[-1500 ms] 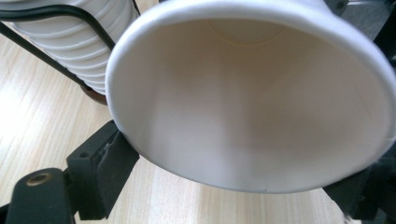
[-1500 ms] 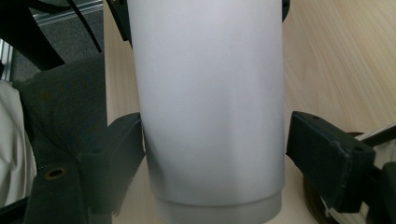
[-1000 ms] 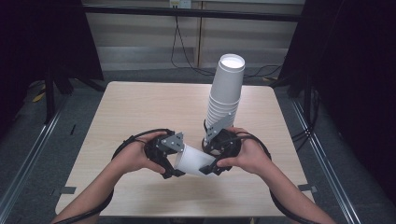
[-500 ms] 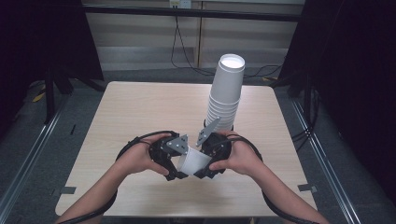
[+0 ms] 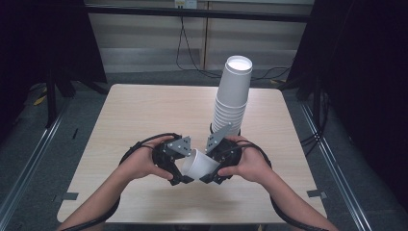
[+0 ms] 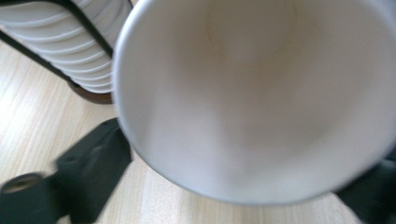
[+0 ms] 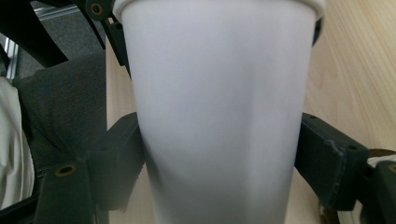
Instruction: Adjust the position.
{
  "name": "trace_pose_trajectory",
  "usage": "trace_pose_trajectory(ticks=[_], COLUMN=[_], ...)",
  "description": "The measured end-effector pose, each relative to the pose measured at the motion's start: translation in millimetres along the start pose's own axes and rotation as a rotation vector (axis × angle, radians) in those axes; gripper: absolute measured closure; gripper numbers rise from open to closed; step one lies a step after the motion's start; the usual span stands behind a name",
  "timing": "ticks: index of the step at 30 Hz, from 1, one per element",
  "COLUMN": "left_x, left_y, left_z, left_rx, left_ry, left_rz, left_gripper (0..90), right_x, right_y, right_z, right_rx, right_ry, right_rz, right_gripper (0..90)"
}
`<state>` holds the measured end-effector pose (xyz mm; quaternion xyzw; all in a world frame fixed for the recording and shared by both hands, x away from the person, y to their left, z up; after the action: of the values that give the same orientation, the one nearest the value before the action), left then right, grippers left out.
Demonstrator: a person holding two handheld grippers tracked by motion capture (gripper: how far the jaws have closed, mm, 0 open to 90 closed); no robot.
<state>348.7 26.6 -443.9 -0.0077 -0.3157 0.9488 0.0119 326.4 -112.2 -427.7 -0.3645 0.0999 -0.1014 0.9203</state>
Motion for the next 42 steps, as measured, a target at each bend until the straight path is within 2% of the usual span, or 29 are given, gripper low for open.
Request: trace_pose_trajectory(ticks=[3, 5, 7, 8, 9, 12, 16, 18, 23, 26, 27, 34, 37, 40, 42], left_x=[-0.1, -0.7, -0.3, 0.0, 1.1, 0.3, 1.6, 1.2, 0.5, 0.4, -0.1, 0.0, -0.8, 0.2, 0.1], left_y=[-2.0, -5.2, -8.4, -10.2, -10.8, -13.3, -14.9, -15.9, -16.2, -15.6, -15.5, -13.7, -13.4, -14.3, -14.7], left_z=[-1.1, -1.7, -1.2, -0.6, -0.2, 0.6, 1.8, 3.6, 9.2, 12.1, 12.3, 15.1, 14.7, 16.9, 17.9], left_rx=[0.035, 0.058, 0.071, 0.083, 0.096, 0.098, 0.121, 0.134, 0.165, 0.171, 0.163, 0.197, 0.202, 0.235, 0.23], left_ry=[-0.02, -0.019, -0.04, -0.039, -0.047, -0.037, -0.052, -0.042, -0.081, -0.085, -0.071, -0.1, -0.098, -0.103, -0.091], left_rz=[0.001, 0.008, -0.01, -0.018, -0.025, -0.024, -0.032, -0.035, -0.04, -0.046, -0.045, -0.053, -0.053, -0.075, -0.063], left_gripper=[3.3, 2.9, 1.7, 1.8, 1.7, 1.0, 0.0, 0.0, 0.0, 0.0, 0.0, 0.0, 0.0, 5.6, 9.2], right_x=[0.2, 0.7, 1.2, 0.9, 0.9, 1.5, 3.2, 4.0, 3.8, 3.8, 3.9, 2.5, 1.5, 0.8, 1.5], right_y=[-0.8, -2.3, -4.0, -4.3, -5.1, -5.5, -7.0, -7.6, -8.3, -7.3, -6.9, -4.1, -3.4, -2.3, -2.1], right_z=[-1.5, -2.7, -2.7, -3.0, -3.0, -4.2, -7.8, -8.5, -7.8, -6.8, -6.3, -3.6, -2.5, -1.6, -1.4], right_rx=[0.015, 0.021, 0.051, 0.056, 0.068, 0.085, 0.088, 0.094, 0.098, 0.103, 0.106, 0.103, 0.11, 0.11, 0.11], right_ry=[-0.01, -0.016, -0.007, -0.01, -0.017, -0.019, -0.006, -0.007, -0.01, -0.016, -0.022, -0.037, -0.034, -0.039, -0.037], right_rz=[0.002, -0.004, -0.006, 0.008, -0.001, 0.001, -0.004, -0.01, -0.007, -0.005, -0.002, 0.01, 0.019, 0.019, 0.013], right_gripper=[21.8, 21.8, 21.7, 21.7, 21.8, 21.7, 21.7, 21.6, 21.5, 21.4, 21.4, 21.2, 21.2, 21.0, 21.1])
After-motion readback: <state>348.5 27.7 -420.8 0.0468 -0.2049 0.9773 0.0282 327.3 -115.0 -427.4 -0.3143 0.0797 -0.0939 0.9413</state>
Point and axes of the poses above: each handheld gripper's, and its own axes: y roughly forward along the jaws, z roughly out of its top, x roughly to its right, the point moved 5 cm from there along y, roughly forward along the jaws, and after that the axes turned 11 degrees about x, right-handed, at the moved point
